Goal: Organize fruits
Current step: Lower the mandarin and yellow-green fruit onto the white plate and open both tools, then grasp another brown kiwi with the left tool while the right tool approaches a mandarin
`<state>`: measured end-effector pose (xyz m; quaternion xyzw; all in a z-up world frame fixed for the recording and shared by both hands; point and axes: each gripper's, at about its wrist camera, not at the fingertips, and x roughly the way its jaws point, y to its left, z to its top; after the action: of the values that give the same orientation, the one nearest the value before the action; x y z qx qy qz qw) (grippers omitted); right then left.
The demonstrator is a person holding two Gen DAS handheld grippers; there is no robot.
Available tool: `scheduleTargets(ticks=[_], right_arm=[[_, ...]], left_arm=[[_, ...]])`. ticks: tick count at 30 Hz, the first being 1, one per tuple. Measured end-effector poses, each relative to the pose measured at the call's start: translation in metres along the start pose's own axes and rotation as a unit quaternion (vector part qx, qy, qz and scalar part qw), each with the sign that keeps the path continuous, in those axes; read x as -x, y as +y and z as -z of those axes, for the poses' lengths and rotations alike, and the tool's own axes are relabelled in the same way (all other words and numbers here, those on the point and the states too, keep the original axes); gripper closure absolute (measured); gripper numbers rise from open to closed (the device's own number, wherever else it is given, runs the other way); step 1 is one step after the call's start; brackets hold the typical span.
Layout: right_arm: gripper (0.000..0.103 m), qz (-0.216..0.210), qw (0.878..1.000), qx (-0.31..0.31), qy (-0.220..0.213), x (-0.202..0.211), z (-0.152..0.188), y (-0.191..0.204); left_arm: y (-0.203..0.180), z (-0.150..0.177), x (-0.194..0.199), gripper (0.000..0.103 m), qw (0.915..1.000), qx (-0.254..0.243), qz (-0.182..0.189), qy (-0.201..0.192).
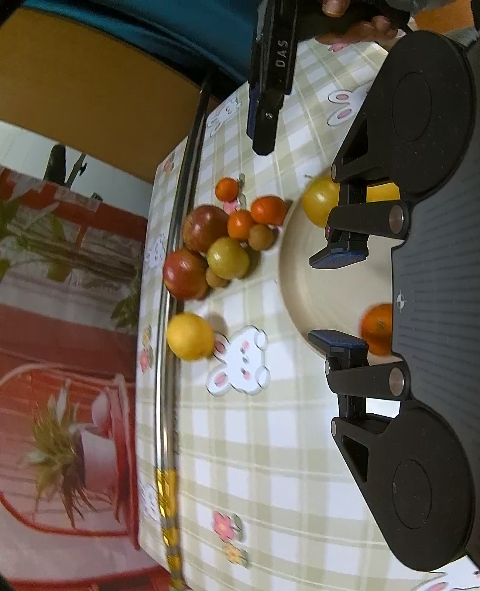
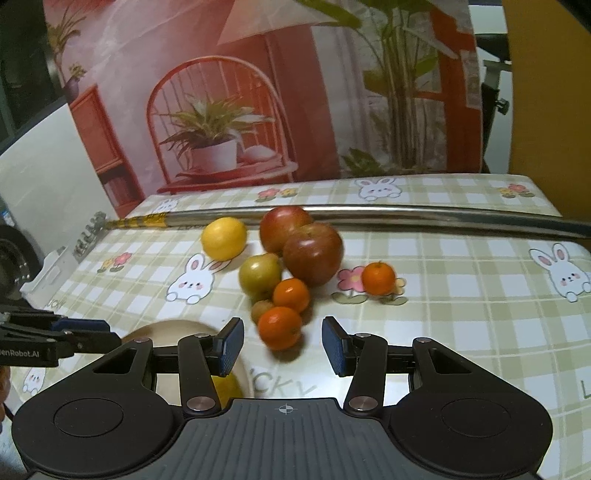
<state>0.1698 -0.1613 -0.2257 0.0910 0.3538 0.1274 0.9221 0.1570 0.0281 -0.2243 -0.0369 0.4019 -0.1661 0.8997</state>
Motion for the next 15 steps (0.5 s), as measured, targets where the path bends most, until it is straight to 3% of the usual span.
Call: scheduleTargets(ticks=[7, 12, 15], right_arm=[[0.059, 0.013, 1.0, -0.019, -0.008, 0.0, 0.0, -0.02], [0.059, 0.016, 0.999, -0.035, -0.007, 0.0, 0.007, -0.033], [0.059, 0.016, 0.999, -0.044, -0.008, -0.001, 0.011, -0.041]], left_arm=[[-0.028, -0.03, -0.033, 0.065, 0.9987, -0.037, 0.032, 0.015], [-0.032, -0.045, -0.074, 0.075, 0.9977, -0.022, 0.038, 0.051], [-0.036, -0.05, -0.092, 0.075, 0.9968, -0.019, 0.042, 0.066]])
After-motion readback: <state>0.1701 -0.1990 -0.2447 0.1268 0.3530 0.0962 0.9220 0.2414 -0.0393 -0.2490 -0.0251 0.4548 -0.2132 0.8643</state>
